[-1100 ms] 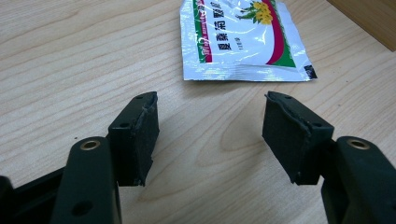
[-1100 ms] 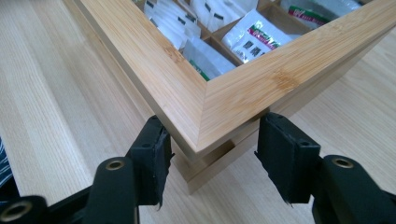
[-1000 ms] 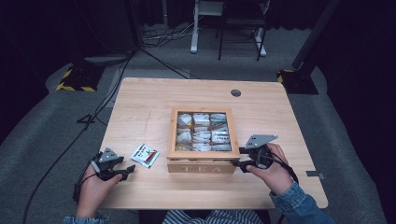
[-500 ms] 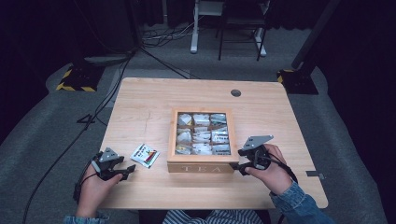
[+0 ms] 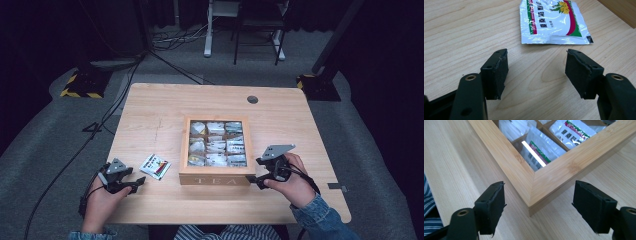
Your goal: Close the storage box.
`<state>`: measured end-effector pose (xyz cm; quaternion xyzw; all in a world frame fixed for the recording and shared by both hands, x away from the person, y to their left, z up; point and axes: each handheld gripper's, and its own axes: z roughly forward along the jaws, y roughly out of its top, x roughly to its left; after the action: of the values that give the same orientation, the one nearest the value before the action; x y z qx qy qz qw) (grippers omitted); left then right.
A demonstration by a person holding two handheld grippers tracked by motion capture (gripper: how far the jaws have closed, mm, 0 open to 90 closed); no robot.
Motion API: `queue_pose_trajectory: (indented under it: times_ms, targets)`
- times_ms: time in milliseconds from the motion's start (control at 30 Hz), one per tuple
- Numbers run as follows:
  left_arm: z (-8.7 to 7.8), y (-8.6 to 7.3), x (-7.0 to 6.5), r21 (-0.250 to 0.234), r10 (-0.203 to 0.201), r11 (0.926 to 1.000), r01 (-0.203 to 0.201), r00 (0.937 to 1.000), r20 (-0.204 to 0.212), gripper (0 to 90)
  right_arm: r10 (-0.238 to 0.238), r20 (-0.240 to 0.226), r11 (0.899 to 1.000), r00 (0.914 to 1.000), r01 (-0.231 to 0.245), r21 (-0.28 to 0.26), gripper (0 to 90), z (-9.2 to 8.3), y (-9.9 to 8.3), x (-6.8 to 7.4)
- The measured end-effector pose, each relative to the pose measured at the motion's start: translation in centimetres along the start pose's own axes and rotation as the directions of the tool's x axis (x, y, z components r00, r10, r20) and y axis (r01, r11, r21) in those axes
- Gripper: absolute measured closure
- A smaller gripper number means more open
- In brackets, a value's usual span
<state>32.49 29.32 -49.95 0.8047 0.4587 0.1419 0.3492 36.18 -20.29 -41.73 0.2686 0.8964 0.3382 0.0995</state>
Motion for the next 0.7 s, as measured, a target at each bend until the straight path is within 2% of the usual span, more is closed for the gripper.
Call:
queue_pose_trajectory:
  times_ms: [200,267,333,367,433,500,567,700]
  targets:
    - [-0.2,-0.2,0.0,-0.006,-0.005,1.0000,0.005,1.0000,-0.003,35.7,-0.004,0.003,0.999,1.0000,0.004,-0.047,27.2,-0.8,0.4,-0.1]
    - [-0.2,-0.3,0.0,-0.007,-0.008,0.9999,0.008,1.0000,-0.006,35.7,0.006,0.008,0.997,0.9999,-0.005,-0.074,27.2,-1.2,0.4,-0.2]
    - [-0.3,-0.4,0.1,-0.008,-0.011,0.9999,0.011,0.9999,-0.011,35.5,0.023,0.019,0.992,0.9996,-0.020,-0.129,27.2,-1.8,0.5,-0.7]
    - [-0.3,-0.4,0.1,-0.008,-0.011,0.9999,0.011,0.9999,-0.011,35.5,0.023,0.019,0.992,0.9996,-0.020,-0.129,27.2,-1.8,0.5,-0.7]
    - [-0.3,-0.5,0.1,-0.012,-0.013,0.9999,0.012,0.9999,-0.010,34.8,0.046,0.037,0.985,0.9982,-0.040,-0.167,27.2,-2.5,0.4,-1.5]
    - [-0.3,-0.5,0.1,-0.013,-0.011,0.9999,0.011,0.9999,-0.012,34.6,0.053,0.042,0.984,0.9977,-0.045,-0.172,27.2,-2.7,0.3,-1.7]
    - [-0.3,-0.5,0.1,-0.014,-0.009,0.9999,0.008,0.9999,-0.015,34.0,0.061,0.070,0.981,0.9957,-0.047,-0.186,26.3,-3.3,-0.2,-2.7]
    - [-0.3,-0.5,0.1,-0.011,-0.005,0.9999,0.005,0.9998,-0.021,33.3,0.073,0.098,0.979,0.9925,-0.053,-0.197,24.4,-3.9,-0.8,-3.8]
